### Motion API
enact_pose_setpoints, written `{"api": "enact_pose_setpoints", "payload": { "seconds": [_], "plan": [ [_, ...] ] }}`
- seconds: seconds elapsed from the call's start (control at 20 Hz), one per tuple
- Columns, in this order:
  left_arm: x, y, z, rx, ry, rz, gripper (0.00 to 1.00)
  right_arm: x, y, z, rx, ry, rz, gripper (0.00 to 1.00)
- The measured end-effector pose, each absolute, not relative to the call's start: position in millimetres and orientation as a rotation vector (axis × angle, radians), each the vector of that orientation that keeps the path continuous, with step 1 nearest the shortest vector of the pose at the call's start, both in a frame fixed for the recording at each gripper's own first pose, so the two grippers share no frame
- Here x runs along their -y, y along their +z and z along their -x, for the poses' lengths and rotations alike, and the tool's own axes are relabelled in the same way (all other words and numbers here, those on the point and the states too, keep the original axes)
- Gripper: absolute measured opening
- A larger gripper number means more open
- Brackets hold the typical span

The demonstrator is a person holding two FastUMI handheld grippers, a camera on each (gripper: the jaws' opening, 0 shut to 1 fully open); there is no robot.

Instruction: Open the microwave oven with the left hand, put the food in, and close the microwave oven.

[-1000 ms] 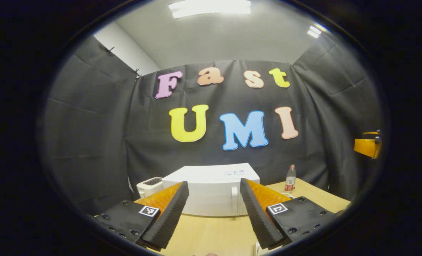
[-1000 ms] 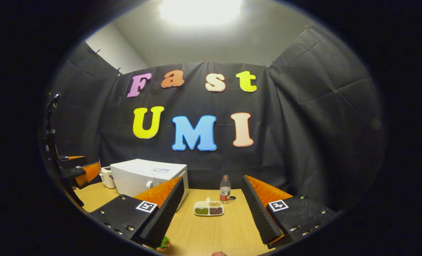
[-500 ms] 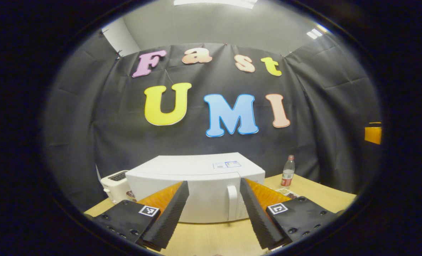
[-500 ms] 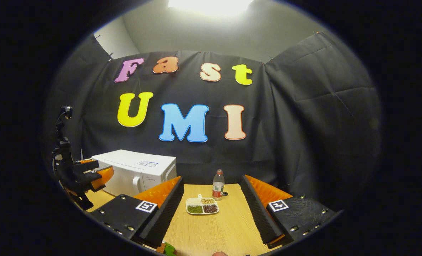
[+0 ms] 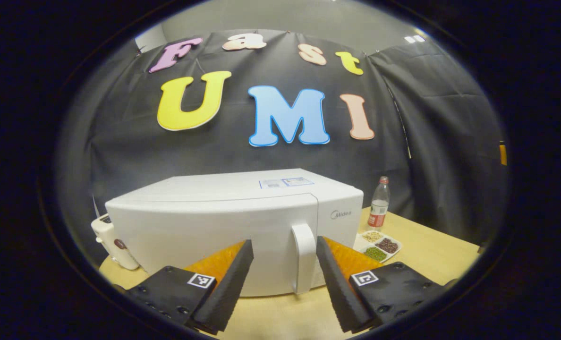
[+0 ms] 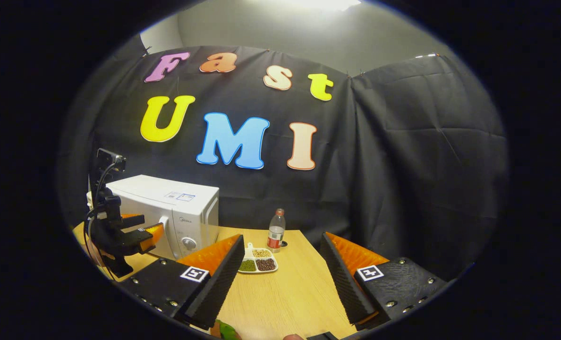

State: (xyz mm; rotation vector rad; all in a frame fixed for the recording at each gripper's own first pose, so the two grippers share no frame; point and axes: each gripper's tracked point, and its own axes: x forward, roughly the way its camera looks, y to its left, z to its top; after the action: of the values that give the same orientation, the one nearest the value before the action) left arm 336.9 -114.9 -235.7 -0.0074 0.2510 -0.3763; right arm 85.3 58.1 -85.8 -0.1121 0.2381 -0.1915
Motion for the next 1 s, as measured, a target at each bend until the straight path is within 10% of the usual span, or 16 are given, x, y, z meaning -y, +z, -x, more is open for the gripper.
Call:
{"api": "enact_pose_setpoints", "payload": {
  "seconds": [0.35, 0.5, 1.0],
  "plan": [
    [144.0, -263.1, -348.7, -0.293, -0.430, 0.000, 0.62, -51.2, -92.5, -78.9, -0.284, -0.258, 0.133, 0.98],
    [148.0, -262.6, -349.2, -0.295, -0.431, -0.035, 0.34, -48.3, -89.7, -77.0, -0.272, -0.272, 0.129, 0.98],
    [140.3, -263.6, -324.5, -0.392, -0.390, -0.016, 0.13, -50.3, -80.7, -68.7, -0.217, -0.201, 0.074, 0.98]
  ]
}}
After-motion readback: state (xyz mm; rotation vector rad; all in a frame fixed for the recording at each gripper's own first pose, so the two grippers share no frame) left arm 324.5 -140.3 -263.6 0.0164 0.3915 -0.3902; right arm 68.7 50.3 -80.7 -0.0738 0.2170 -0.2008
